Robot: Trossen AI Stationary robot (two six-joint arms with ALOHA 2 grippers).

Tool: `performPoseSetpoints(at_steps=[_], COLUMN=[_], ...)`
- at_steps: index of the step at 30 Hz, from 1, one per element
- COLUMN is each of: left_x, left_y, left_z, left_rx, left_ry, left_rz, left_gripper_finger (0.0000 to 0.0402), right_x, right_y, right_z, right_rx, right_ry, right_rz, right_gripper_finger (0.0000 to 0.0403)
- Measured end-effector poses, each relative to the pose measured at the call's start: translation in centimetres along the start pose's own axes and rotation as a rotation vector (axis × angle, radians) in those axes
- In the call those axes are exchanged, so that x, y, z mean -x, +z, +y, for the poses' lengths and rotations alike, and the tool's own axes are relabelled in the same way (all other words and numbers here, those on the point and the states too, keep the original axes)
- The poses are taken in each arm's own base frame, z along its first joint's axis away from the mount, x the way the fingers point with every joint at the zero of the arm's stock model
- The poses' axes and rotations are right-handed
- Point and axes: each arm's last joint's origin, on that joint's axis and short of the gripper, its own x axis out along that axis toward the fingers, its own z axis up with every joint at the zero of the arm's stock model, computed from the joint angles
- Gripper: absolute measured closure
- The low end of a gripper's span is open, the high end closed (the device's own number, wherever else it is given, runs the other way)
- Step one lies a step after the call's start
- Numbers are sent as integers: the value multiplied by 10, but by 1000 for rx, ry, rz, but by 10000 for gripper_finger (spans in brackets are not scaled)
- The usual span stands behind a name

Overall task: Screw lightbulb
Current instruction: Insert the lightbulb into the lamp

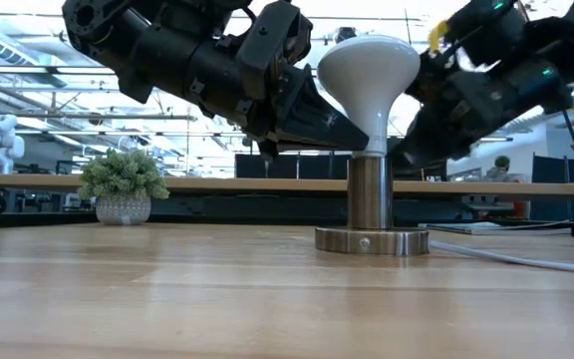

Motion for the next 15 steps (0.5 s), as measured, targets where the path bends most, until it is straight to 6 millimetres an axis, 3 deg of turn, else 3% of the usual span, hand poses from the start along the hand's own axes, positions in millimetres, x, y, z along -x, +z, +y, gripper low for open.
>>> performPoseSetpoints(at_steps=[7, 11, 15], left_x=[0, 0, 0], left_y=[2, 2, 2], left_z=[0, -1, -1], left_rx=[1, 1, 1], left_ry=[-8, -17, -18], left_rz=[-12, -12, -12], left_gripper_finger=[402, 402, 401], right_x=[-2, -1, 0], right_y=[6, 13, 13], right_z=[-19, -9, 2], right_rx=[6, 3, 19], right_ry=[175, 289, 283], right_rz=[-5, -73, -88], right_gripper_finger=[403, 403, 403])
